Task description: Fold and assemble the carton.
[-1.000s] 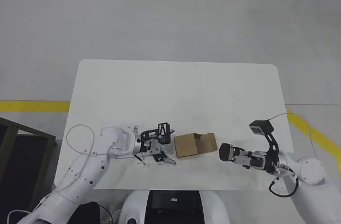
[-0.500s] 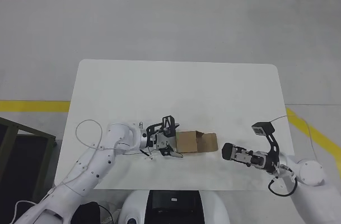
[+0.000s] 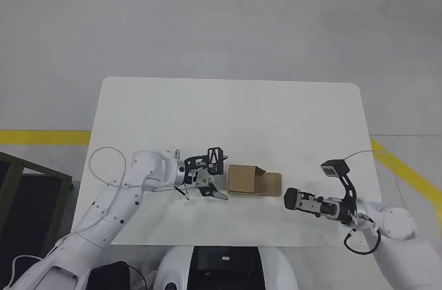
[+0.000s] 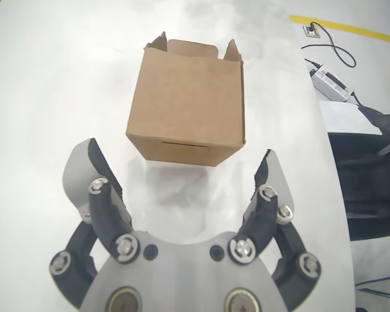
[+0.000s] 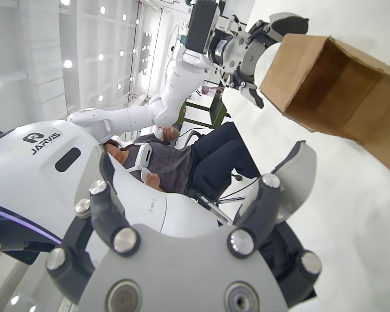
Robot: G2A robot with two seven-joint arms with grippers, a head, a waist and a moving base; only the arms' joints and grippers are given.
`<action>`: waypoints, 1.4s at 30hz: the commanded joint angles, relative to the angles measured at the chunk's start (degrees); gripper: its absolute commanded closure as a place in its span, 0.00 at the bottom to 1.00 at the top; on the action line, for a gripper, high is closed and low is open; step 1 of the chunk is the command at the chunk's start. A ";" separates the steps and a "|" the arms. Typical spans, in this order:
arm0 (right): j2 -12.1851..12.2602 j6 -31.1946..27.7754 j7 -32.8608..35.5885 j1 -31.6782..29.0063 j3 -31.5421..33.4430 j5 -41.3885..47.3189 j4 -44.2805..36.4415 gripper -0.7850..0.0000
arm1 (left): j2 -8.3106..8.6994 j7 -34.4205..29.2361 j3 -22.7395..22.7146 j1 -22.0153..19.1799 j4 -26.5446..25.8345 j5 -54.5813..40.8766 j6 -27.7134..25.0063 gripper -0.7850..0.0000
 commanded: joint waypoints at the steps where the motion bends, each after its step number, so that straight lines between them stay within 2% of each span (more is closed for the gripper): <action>1: -0.13 -0.18 -0.18 0.58 -0.80 -0.21 0.53 0.00 | 0.19 0.92 0.76 -0.70 0.36 -0.88 0.01 0.00; 11: -0.77 -0.82 -3.63 1.47 -4.30 -5.32 0.72 0.00 | 1.60 6.08 10.55 -8.70 5.45 -2.74 0.01 0.00; 21: -0.77 -0.82 -3.63 1.47 -4.30 -5.32 0.72 0.00 | 1.60 6.08 10.55 -8.70 5.45 -2.74 0.01 0.00; 27: -0.98 1.77 -4.18 2.13 -6.25 -8.27 -0.76 0.00 | 1.54 5.39 9.98 -7.27 4.48 -2.92 2.78 0.00; 34: -2.03 0.02 -5.63 5.83 -10.57 -9.21 3.48 0.00 | 1.42 5.06 9.61 -7.17 4.65 -2.34 2.17 0.00; 42: -3.04 -1.26 -7.91 10.61 -13.11 -9.73 8.42 0.00 | 0.20 5.68 11.23 -9.03 6.28 -2.00 0.97 0.00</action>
